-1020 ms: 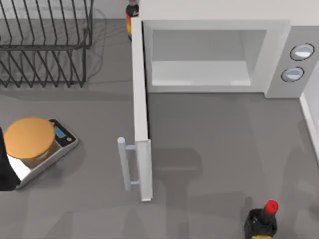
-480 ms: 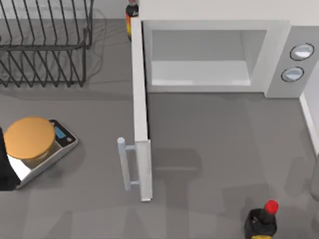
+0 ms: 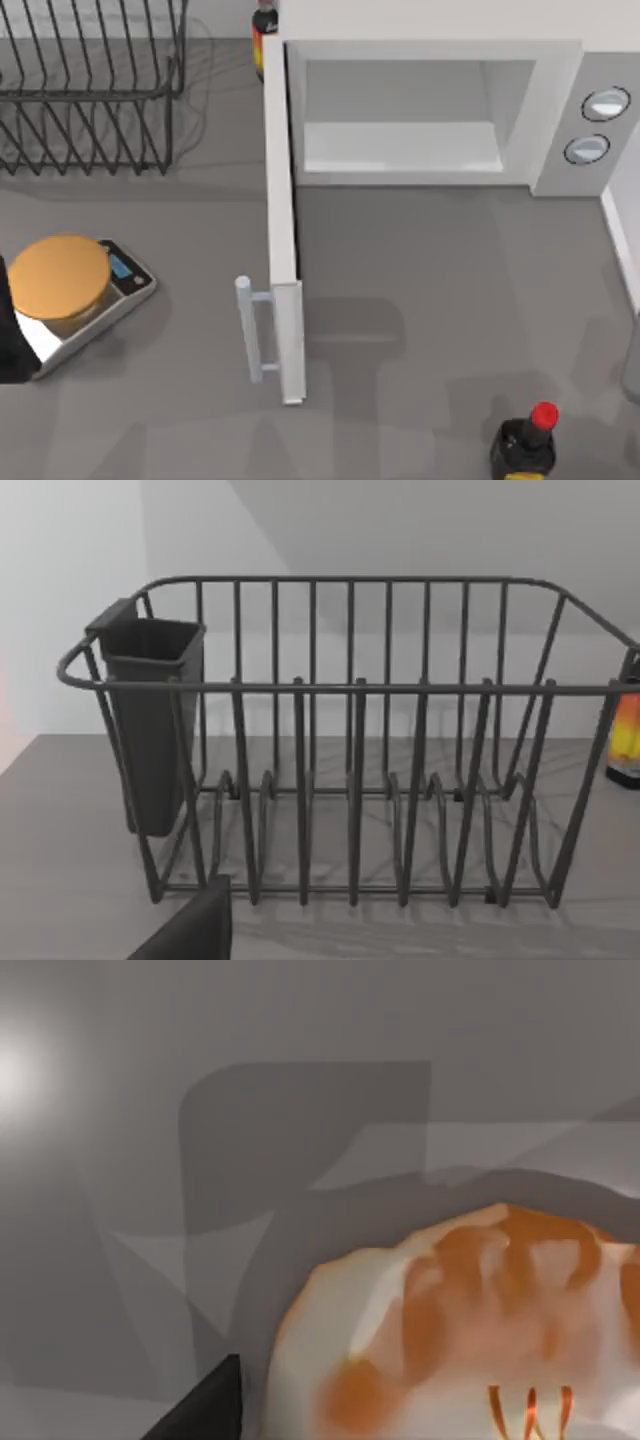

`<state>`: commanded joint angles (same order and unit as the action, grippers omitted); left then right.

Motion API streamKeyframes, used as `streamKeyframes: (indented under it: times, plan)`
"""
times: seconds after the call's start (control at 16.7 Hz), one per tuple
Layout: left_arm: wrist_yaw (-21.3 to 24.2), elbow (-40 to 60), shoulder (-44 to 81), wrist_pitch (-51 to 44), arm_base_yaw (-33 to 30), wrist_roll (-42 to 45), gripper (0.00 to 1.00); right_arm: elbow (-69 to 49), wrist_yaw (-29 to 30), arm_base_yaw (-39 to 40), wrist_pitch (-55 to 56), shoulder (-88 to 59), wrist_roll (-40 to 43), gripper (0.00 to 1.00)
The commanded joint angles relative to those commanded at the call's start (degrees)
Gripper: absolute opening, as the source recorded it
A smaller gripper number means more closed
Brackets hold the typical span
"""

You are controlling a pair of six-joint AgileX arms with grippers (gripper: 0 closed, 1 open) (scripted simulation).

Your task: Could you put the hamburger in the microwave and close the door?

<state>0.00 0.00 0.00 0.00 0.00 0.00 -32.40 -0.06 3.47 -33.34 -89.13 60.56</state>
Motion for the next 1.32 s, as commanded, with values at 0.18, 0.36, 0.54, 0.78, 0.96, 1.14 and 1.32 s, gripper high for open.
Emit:
streamKeyframes:
  times: [0.18, 0.36, 0.54, 0.78, 0.96, 1.14, 1.32]
  plan:
    - [0.0, 0.0, 0.0, 0.0, 0.0, 0.0, 1.0, 0.0, 0.0, 0.0, 0.0, 0.0, 0.0, 0.7]
    - [0.0, 0.0, 0.0, 0.0, 0.0, 0.0, 1.0, 0.0, 0.0, 0.0, 0.0, 0.0, 0.0, 0.47]
    - [0.0, 0.0, 0.0, 0.0, 0.0, 0.0, 1.0, 0.0, 0.0, 0.0, 0.0, 0.0, 0.0, 0.25]
    - [0.0, 0.0, 0.0, 0.0, 0.0, 0.0, 1.0, 0.0, 0.0, 0.0, 0.0, 0.0, 0.0, 0.0]
    - [0.0, 0.0, 0.0, 0.0, 0.0, 0.0, 1.0, 0.0, 0.0, 0.0, 0.0, 0.0, 0.0, 0.0]
    - [0.0, 0.0, 0.0, 0.0, 0.0, 0.0, 1.0, 0.0, 0.0, 0.0, 0.0, 0.0, 0.0, 0.0]
    - [0.0, 0.0, 0.0, 0.0, 0.0, 0.0, 1.0, -3.0, -0.3, 0.0, -6.5, 4.0, -1.0, 0.0]
